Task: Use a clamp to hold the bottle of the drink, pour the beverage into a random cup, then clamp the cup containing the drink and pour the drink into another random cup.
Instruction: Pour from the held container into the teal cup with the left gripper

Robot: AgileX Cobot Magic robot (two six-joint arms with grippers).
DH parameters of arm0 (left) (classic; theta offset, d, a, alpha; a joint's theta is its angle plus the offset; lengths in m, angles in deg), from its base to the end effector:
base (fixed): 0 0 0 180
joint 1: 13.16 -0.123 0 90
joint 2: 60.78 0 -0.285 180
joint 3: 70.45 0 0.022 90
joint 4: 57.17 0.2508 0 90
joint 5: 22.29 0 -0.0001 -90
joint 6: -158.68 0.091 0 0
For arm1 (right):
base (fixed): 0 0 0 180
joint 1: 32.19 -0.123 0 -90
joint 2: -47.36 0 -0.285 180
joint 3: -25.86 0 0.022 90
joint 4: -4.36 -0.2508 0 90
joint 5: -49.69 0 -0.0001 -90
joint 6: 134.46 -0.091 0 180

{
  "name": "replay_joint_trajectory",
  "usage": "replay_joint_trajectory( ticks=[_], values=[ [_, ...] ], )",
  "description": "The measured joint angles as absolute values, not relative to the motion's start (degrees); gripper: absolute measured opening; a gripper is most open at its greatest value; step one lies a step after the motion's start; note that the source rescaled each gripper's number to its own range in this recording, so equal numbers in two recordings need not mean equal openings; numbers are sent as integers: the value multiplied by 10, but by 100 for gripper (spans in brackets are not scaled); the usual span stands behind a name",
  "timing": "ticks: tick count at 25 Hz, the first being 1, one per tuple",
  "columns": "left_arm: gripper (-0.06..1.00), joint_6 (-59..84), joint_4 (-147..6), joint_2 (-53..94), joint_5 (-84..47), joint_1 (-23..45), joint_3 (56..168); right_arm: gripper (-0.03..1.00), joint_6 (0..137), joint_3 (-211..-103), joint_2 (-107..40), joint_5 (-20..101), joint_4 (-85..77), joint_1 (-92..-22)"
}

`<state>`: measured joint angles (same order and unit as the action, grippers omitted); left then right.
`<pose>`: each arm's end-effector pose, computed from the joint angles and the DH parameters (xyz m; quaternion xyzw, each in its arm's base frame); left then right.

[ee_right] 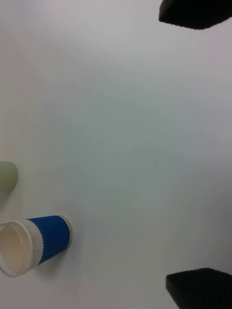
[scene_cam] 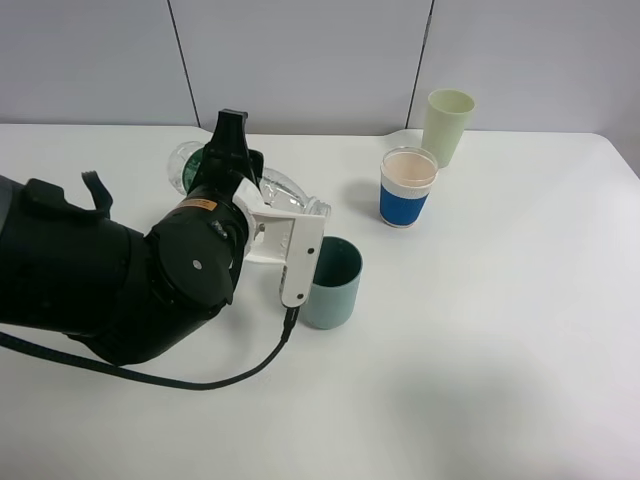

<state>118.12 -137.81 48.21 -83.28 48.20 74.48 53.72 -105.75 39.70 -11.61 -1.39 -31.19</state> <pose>0.2099 -0.2206 0.1741 0.6113 0.5300 0.4685 0.3549 -0.0060 0.0081 0.2777 -0.0557 0.8513 0.0084 0.5216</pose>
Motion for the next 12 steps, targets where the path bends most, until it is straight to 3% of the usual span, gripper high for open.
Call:
replay_joint_trajectory(
  ticks=[12],
  values=[
    [5, 1189, -1376, 482, -851, 482, 745, 100, 537, -1058, 397, -116, -14, -312]
  ],
)
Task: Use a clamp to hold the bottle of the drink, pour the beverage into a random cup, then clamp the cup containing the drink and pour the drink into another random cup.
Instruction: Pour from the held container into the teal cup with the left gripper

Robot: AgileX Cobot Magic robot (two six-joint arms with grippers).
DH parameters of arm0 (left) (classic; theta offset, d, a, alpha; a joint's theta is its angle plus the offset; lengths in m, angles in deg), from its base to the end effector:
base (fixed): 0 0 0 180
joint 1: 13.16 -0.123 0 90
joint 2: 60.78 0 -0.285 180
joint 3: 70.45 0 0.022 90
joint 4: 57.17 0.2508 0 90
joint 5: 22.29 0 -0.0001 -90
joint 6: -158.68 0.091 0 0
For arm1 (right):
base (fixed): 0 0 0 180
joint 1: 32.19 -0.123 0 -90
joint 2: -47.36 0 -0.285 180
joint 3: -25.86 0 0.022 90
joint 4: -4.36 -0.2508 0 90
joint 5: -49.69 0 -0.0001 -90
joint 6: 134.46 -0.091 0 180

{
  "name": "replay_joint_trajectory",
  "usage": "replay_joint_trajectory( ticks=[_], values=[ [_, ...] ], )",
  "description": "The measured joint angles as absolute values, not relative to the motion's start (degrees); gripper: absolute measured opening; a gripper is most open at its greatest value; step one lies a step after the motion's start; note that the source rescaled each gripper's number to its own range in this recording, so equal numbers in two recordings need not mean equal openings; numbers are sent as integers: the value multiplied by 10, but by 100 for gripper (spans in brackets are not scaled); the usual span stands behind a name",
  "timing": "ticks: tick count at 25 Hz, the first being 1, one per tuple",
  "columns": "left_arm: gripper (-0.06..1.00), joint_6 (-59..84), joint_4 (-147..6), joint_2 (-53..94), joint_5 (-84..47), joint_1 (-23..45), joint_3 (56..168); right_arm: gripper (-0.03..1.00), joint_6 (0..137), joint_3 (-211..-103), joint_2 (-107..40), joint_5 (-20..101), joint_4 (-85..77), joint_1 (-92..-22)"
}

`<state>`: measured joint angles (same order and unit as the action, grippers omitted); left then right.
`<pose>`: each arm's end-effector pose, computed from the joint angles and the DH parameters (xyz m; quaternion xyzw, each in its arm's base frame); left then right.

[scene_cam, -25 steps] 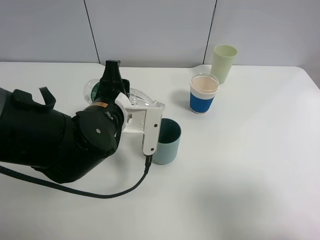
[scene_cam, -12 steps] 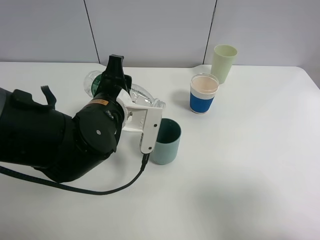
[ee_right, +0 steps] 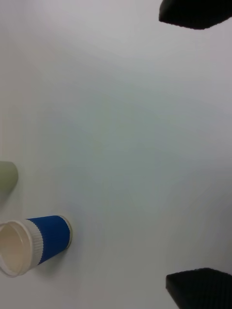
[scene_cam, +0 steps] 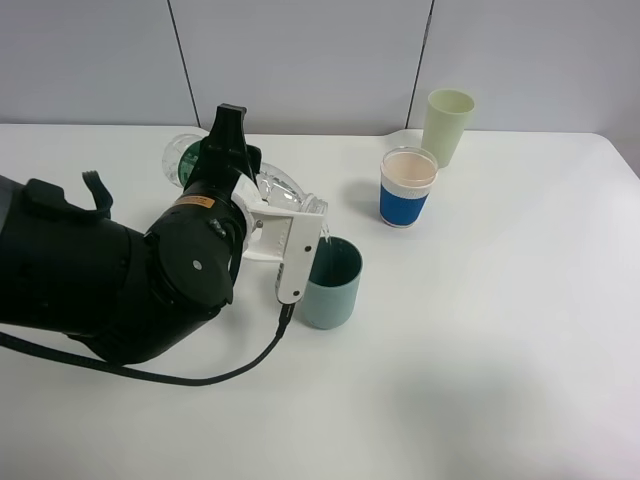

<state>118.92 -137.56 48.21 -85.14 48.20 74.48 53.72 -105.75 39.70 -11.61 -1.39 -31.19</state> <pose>0.2105 -0.2190 0.1766 0.6060 0.5234 0.4844 0.3525 -0.0060 0.0081 0.2777 -0.0557 0.8513 0.0084 0.5216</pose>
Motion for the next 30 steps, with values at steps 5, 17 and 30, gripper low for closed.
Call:
replay_joint_trajectory(
  ticks=[5, 17, 30],
  values=[
    [5, 1189, -1376, 482, -855, 482, 745, 100, 537, -1058, 397, -116, -14, -312],
    [5, 1189, -1376, 482, -860, 482, 745, 100, 537, -1058, 397, -116, -14, -312],
    [5, 1214, -1375, 482, -864, 482, 745, 100, 537, -1058, 397, -116, -14, -312]
  ],
)
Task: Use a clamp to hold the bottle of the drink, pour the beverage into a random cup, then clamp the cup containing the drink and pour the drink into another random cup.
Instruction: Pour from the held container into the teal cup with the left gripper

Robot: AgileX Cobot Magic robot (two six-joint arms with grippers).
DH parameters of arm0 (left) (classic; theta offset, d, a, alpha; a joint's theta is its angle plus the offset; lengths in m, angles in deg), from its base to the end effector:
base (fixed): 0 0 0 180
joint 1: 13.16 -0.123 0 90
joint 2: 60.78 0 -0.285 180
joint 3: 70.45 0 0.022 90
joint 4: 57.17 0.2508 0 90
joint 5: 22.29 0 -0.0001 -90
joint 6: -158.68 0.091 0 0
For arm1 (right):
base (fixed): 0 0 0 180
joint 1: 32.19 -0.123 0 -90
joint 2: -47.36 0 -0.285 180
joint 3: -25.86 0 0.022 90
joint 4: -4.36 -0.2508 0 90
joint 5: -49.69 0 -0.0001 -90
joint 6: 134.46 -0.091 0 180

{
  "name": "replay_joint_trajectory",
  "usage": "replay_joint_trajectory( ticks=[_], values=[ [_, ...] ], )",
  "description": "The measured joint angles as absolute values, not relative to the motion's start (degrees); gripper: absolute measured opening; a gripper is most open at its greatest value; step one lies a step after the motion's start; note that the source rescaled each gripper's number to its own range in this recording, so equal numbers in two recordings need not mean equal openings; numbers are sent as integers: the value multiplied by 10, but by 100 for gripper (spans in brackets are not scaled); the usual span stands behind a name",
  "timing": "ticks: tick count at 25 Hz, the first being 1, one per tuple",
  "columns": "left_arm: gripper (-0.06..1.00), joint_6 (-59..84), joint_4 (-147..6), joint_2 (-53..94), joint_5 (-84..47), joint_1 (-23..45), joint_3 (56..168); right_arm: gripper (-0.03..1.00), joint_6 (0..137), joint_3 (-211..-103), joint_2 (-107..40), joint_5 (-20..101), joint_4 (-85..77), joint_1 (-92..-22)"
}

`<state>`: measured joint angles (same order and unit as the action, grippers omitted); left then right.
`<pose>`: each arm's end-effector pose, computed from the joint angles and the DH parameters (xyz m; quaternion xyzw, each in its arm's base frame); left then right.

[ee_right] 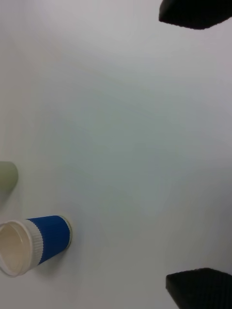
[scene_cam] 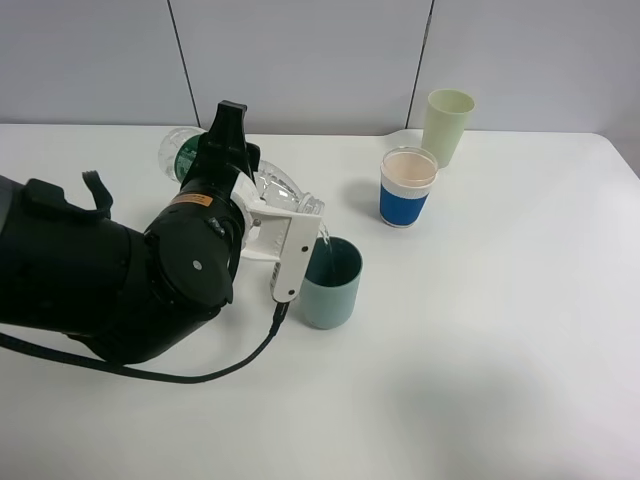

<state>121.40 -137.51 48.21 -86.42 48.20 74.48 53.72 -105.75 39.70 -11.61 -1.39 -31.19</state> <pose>0.2109 -0.2178 0.1782 0.6105 0.5095 0.5009 0.3417 -0.0060 0.0081 0.2777 -0.0557 0.8513 0.0084 0.5216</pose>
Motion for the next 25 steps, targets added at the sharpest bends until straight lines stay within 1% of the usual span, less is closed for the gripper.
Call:
replay_joint_trajectory(
  ticks=[25],
  values=[
    [5, 1273, -1373, 482, -874, 482, 745, 100, 537, -1058, 397, -116, -14, -312]
  ],
)
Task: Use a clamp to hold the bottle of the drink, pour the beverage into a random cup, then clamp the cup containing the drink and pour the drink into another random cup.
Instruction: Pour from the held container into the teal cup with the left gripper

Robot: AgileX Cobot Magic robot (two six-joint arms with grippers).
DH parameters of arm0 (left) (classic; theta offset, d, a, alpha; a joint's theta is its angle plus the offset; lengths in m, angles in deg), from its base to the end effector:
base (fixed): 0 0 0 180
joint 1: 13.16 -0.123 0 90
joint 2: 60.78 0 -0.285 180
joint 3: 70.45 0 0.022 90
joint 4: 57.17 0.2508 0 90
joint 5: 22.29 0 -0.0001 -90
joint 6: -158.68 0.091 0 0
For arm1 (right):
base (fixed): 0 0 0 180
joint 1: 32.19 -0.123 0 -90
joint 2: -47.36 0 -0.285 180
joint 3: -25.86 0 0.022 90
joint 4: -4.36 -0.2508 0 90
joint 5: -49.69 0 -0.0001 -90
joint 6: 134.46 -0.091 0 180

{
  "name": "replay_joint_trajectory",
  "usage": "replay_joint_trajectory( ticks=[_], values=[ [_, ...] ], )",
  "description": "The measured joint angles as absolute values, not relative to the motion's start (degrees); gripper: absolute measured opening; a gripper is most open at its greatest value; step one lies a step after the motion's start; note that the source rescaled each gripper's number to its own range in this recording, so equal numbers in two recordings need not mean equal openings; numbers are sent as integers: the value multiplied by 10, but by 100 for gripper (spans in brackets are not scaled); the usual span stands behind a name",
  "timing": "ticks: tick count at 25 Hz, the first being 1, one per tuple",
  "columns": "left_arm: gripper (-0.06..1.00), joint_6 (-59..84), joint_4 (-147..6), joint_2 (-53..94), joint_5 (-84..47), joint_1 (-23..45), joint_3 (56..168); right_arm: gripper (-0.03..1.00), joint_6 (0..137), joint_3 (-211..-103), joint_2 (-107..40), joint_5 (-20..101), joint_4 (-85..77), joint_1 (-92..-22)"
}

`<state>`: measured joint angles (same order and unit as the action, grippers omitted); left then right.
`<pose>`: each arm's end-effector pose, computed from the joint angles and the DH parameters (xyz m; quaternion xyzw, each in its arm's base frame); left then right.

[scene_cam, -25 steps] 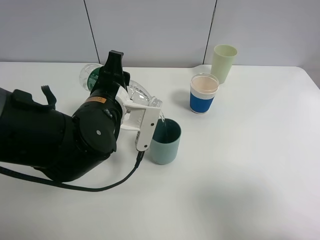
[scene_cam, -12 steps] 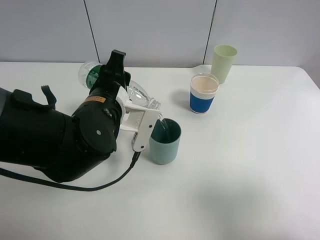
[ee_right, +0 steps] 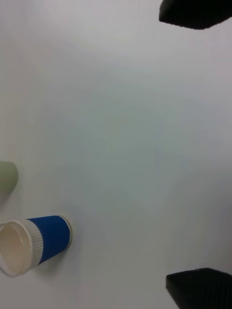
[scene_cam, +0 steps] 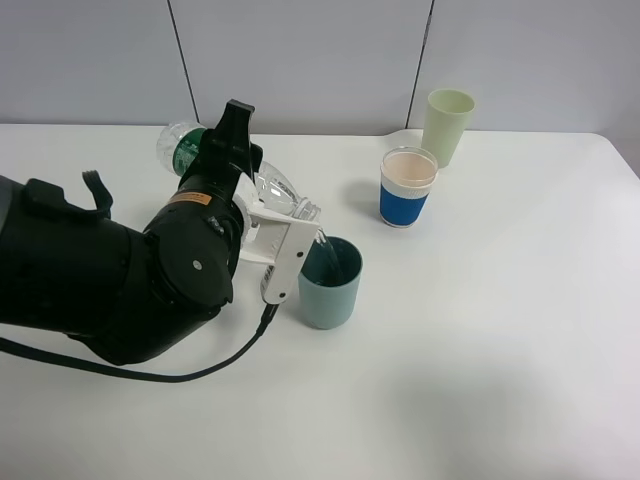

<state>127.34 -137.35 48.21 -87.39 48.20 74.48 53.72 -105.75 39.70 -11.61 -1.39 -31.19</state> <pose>0.2112 -0.2170 0.1795 0.6312 0.4760 0.5249 0.3154 -0.0060 0.0081 0.2777 -0.0557 0.8513 0.0084 0.5216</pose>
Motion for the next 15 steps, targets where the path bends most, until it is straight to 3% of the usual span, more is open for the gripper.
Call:
replay_joint_trajectory(
  ticks=[15],
  values=[
    [5, 1284, -1361, 482, -876, 475, 745, 100, 537, -1058, 397, -116, -14, -312]
  ],
)
